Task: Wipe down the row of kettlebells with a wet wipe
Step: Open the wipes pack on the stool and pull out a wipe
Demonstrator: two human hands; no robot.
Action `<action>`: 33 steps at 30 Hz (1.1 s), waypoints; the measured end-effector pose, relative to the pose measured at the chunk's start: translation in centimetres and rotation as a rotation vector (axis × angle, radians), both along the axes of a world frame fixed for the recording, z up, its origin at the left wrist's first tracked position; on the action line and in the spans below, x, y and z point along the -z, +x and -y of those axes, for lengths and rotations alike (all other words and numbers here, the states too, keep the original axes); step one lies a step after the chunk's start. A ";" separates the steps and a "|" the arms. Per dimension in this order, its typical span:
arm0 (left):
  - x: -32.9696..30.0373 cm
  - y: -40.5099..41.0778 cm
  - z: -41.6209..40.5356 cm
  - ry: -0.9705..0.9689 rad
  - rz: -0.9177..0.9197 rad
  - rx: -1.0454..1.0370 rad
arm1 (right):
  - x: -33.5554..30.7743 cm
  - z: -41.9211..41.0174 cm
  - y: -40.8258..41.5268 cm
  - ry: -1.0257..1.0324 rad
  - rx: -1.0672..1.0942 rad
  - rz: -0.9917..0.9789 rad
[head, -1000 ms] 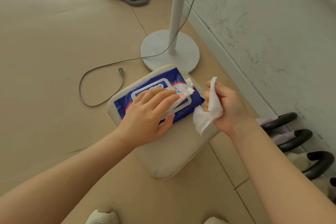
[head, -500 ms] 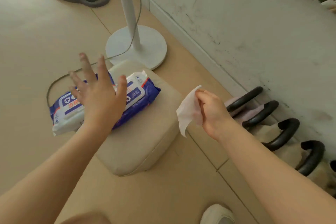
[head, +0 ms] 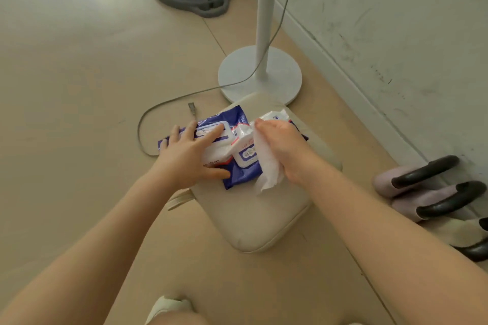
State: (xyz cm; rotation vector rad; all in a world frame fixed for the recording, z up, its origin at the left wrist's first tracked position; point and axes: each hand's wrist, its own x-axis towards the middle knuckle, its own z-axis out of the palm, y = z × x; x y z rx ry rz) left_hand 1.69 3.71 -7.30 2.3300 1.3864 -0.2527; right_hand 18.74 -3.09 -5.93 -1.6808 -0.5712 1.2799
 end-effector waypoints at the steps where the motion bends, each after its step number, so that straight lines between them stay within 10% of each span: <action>1: -0.1 -0.3 -0.2 0.039 0.031 0.030 | -0.1 -0.5 -0.2 -0.028 -0.023 0.027; 8: -3.6 2.3 1.3 0.174 0.327 0.023 | -2.0 0.5 2.5 0.081 0.087 -0.170; 19: -2.5 7.4 4.4 0.375 0.021 0.090 | -0.3 3.9 7.1 -0.038 0.250 0.122; 30: -3.1 10.5 7.7 0.373 0.336 0.178 | -0.4 9.5 9.2 0.016 0.244 0.047; 33: -3.9 12.4 9.8 0.104 0.552 0.281 | -1.2 10.5 10.1 0.019 0.202 0.058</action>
